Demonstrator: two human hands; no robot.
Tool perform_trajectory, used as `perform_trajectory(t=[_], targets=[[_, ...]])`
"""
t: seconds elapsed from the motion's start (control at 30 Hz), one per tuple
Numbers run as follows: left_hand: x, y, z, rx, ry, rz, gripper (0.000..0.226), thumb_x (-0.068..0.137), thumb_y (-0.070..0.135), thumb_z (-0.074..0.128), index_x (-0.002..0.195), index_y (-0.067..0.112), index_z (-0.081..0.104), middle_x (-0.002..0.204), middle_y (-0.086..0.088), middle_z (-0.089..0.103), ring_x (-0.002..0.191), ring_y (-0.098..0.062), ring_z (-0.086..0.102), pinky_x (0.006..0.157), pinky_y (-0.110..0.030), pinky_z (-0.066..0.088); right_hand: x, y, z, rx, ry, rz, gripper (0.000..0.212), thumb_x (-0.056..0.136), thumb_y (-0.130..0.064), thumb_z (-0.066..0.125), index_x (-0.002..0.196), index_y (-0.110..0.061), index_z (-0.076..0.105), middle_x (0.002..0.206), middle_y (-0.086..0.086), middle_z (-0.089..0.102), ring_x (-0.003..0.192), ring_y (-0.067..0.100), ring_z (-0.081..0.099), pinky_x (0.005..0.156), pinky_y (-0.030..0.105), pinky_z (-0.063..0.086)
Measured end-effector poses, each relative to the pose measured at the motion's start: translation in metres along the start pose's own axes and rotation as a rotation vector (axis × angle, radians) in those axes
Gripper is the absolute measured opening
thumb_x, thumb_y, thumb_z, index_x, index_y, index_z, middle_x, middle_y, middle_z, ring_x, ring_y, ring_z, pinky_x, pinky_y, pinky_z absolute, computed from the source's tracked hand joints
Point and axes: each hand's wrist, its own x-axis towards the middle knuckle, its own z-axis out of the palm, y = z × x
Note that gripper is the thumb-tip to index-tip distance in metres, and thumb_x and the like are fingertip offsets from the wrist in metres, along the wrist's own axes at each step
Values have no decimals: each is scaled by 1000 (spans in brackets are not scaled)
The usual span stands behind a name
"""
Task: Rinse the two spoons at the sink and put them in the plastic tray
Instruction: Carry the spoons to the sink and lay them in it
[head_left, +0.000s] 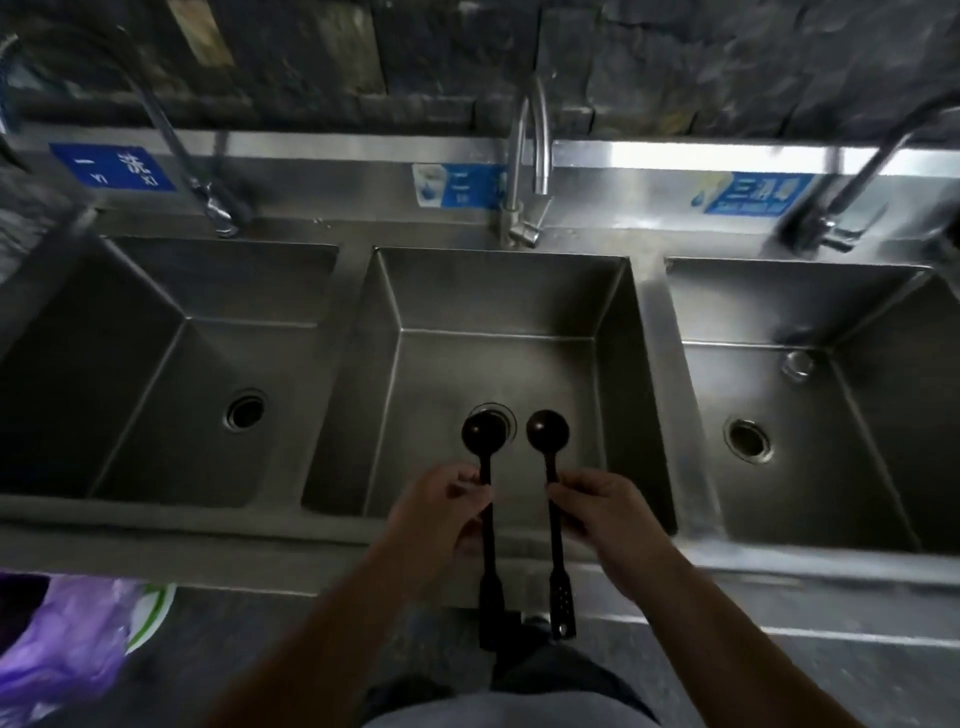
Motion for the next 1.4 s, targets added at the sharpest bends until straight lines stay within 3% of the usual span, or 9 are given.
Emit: perform_trajectory(t=[0.1,0.27,0.43,0.53,0.67,0.8,0.97,1.23,1.4], targets=[[56,13,4,-87,52,-91,9,90,13,62,84,18,67,77,-5,69,57,-14,65,39,-18,38,64,-14,-17,-52,0,78,22,91,-5,65,75,-12,78,64,8,65,52,11,57,55,25,44],[137,-1,7,-138,113,-211,6,92,9,60,92,6,65,70,-10,65,34,-3,53,36,-15,30,155,-5,-22,-63,39,183,15,93,-4,62,84,-6,74,77,17,63,59,13,56,62,27,43],[220,-63,13,-167,135,-391,13,93,14,60,80,18,60,62,-1,62,38,-3,60,36,-14,34,229,48,-16,-51,176,319,11,94,-4,61,98,3,69,76,16,62,60,14,55,53,19,43],[260,-108,14,-96,147,-399,17,92,17,61,75,21,61,65,-1,65,42,-4,63,34,-15,37,260,82,-13,-86,236,355,9,96,-2,58,91,-2,65,68,12,55,54,14,49,46,20,35],[300,-156,14,-44,147,-423,22,92,13,60,71,18,59,69,-5,67,38,-2,60,33,-15,40,286,125,-12,-113,282,424,19,96,-4,57,78,-9,61,67,8,56,55,14,51,48,23,34],[316,-188,18,-149,142,-497,20,95,11,55,76,18,56,72,-5,64,42,-4,58,37,-15,43,304,153,-13,-95,316,458,10,96,-5,57,88,-7,62,68,9,57,53,14,52,48,23,36],[321,-215,20,-156,167,-543,20,94,13,56,76,19,57,73,1,64,39,4,56,47,-18,43,317,171,-16,-73,310,440,21,96,-5,56,77,-12,60,67,7,57,54,11,51,49,20,41],[328,-236,22,-119,182,-578,12,92,13,60,83,21,58,80,-1,68,54,-5,63,42,-16,45,325,202,-14,-99,346,461,22,95,-7,60,75,-16,63,69,5,60,56,10,54,49,17,42],[334,-241,24,-21,205,-539,20,84,19,71,70,20,58,76,-8,71,54,-9,67,47,-21,53,331,206,-19,-205,347,437,26,90,-16,67,64,-16,66,69,6,67,63,14,61,61,25,47]])
